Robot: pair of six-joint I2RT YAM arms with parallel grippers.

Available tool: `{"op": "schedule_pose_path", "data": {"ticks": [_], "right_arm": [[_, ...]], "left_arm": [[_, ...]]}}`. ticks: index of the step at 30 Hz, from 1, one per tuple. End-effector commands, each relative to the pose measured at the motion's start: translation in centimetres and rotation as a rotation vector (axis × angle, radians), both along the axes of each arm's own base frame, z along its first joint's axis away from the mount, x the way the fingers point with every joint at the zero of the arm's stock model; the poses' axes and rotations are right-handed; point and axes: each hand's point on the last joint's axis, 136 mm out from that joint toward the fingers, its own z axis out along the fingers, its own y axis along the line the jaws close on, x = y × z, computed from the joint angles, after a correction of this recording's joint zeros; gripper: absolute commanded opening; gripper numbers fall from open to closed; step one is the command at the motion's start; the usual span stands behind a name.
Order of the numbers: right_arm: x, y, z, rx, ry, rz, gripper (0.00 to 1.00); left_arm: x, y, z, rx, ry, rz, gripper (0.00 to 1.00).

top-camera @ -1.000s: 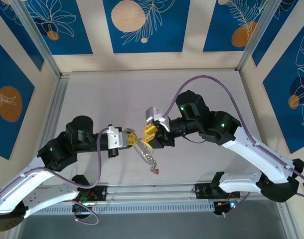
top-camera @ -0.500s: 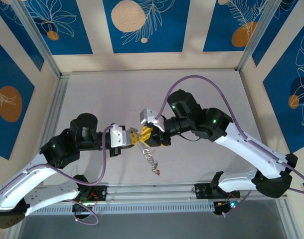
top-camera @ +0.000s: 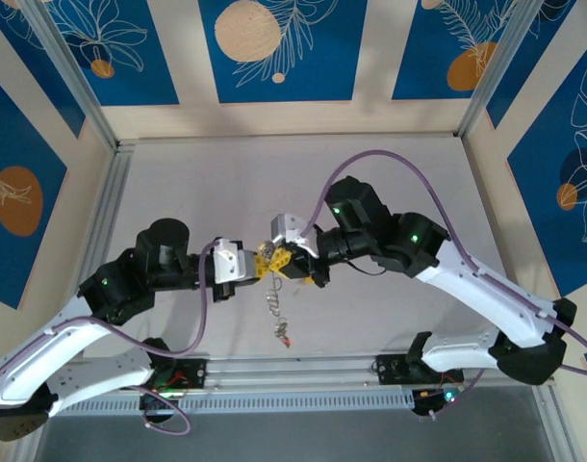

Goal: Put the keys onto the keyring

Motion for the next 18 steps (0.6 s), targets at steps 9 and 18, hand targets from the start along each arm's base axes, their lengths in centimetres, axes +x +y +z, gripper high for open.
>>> {"op": "schedule_pose_path", "data": {"ticks": [9, 18], "right_arm": [[0.4, -2.1, 5.7, 0.387, 0.018, -0.06, 0.0], [0.1, -2.2, 6.8, 0.509, 0.065, -0.021, 0.0]], "left_arm": [[0.1, 0.9, 2.8, -0.204, -0.041, 0.06, 0.29], [0.0, 0.6, 3.6, -0.27, -0.029, 0.034, 0.24]]}}
